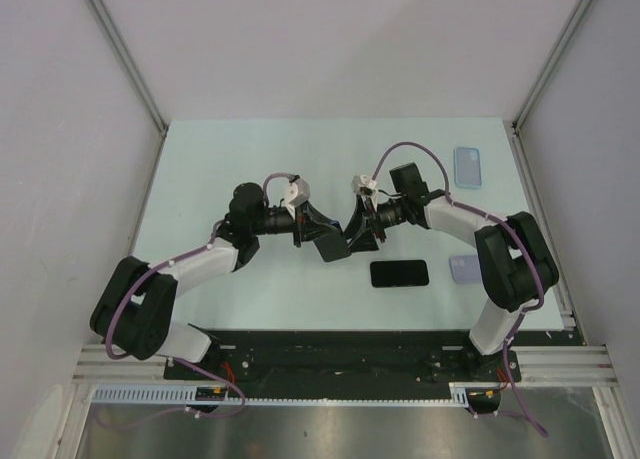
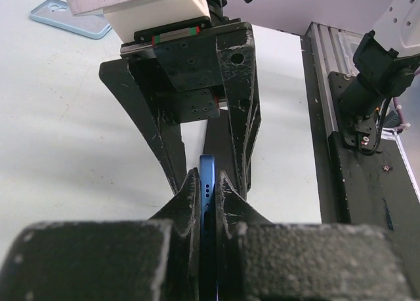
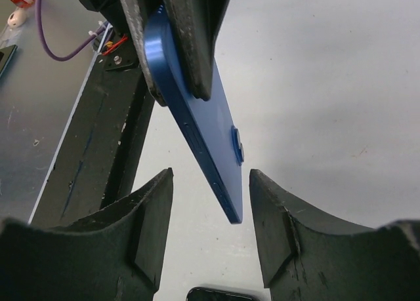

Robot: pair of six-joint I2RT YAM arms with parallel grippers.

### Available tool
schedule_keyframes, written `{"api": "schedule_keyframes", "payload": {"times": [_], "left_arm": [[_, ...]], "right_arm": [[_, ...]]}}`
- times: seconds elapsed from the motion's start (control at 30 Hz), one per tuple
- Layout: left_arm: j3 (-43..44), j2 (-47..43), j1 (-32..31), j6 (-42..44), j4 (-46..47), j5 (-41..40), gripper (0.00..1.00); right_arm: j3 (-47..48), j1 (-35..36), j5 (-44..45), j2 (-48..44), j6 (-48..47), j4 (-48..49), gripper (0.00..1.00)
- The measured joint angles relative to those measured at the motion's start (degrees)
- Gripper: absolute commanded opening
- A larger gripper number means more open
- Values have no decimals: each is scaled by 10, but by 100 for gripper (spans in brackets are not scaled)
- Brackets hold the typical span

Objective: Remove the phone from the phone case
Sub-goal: Place the phone case at the center of the board.

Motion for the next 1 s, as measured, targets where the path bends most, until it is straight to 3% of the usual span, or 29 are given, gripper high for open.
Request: {"api": "schedule_keyframes", "payload": {"times": [0.53, 0.63, 0.77, 0.9, 0.93, 1.0], "left_arm": [[0, 17, 3, -57, 40, -11, 0], [0, 21, 4, -70, 51, -10, 1], [0, 22, 5, -88, 60, -12, 0], [0, 23, 13, -117, 65, -11, 1], [0, 23, 13, -118, 66, -11, 3], [0, 23, 13, -122, 67, -11, 21]], "right_arm": [[-8, 25, -6, -2, 77, 91, 34], [-12, 27, -6, -2, 90, 107, 26], [-14, 28, -7, -2, 103, 130, 1], [-15, 32, -6, -2, 103, 152, 0], [-15, 32, -6, -2, 105, 154, 0], [-16, 32, -7, -2, 109, 158, 0]]}}
